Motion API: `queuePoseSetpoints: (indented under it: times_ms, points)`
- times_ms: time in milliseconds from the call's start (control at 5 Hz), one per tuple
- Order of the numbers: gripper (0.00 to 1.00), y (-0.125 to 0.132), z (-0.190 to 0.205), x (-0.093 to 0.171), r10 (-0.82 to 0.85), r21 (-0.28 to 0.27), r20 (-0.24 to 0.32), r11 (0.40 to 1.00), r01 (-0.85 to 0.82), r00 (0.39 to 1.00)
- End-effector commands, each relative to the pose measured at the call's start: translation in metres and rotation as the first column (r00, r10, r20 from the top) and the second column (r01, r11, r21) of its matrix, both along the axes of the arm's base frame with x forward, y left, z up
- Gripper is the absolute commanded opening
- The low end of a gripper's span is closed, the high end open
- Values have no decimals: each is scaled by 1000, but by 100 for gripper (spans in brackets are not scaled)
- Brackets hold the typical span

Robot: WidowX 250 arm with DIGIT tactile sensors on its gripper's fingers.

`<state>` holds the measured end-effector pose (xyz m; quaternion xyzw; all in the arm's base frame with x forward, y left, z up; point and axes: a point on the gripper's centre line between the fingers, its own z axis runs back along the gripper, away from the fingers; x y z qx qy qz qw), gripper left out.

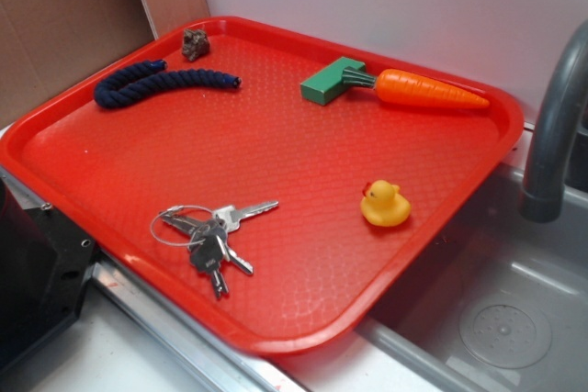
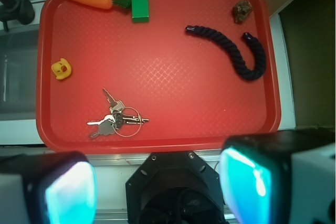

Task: Grab the yellow duck.

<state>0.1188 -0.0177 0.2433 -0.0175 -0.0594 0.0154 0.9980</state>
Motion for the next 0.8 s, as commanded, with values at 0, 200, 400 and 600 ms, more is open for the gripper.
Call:
queuePoseSetpoints:
  times_ms: [0,200,400,600]
  points:
    - [100,0,0,0,0,0,0,1000,0,1000]
    - [100,-50,-39,50,-244,43,165,970,240,956]
    - [100,-100,-75,87,-459,-18,219,881,474,861]
    - [100,-100,-75,87,-459,-18,219,881,474,861]
